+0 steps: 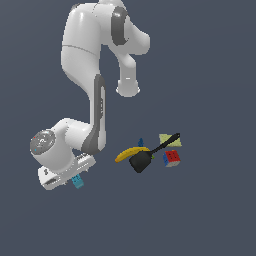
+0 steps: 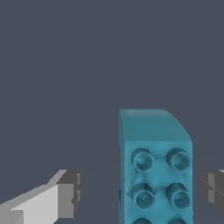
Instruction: Pick up a designated object from a clutter of objects.
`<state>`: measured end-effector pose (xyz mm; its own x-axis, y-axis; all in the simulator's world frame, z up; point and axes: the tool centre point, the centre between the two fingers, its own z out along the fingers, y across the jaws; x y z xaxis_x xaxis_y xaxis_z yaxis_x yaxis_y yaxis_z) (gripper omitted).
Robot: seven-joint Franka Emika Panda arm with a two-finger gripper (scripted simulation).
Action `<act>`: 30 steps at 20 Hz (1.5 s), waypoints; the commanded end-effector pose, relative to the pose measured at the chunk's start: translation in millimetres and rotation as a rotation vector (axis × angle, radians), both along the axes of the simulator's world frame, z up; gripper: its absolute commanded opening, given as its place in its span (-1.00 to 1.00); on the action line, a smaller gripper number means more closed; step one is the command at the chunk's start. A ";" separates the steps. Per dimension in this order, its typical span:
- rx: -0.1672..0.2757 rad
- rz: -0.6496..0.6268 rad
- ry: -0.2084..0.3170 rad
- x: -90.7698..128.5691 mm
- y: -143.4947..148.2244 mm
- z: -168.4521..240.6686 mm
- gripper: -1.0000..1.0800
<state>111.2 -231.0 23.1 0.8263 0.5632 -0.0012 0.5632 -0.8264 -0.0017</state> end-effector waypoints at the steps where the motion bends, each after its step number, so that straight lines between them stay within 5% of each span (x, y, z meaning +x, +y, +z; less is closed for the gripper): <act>1: -0.001 0.000 -0.002 1.4 -0.5 -1.1 0.92; 2: -0.001 0.000 -0.002 1.5 -0.5 -0.9 0.92; 3: -0.001 0.000 -0.002 1.5 -0.5 -0.9 -1.00; 19: -0.001 0.000 -0.002 1.4 7.8 6.5 -1.00; 30: -0.001 0.000 -0.002 2.1 73.8 64.8 -1.00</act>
<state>112.5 -170.7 75.3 0.8271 0.5620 -0.0022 0.5620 -0.8271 -0.0018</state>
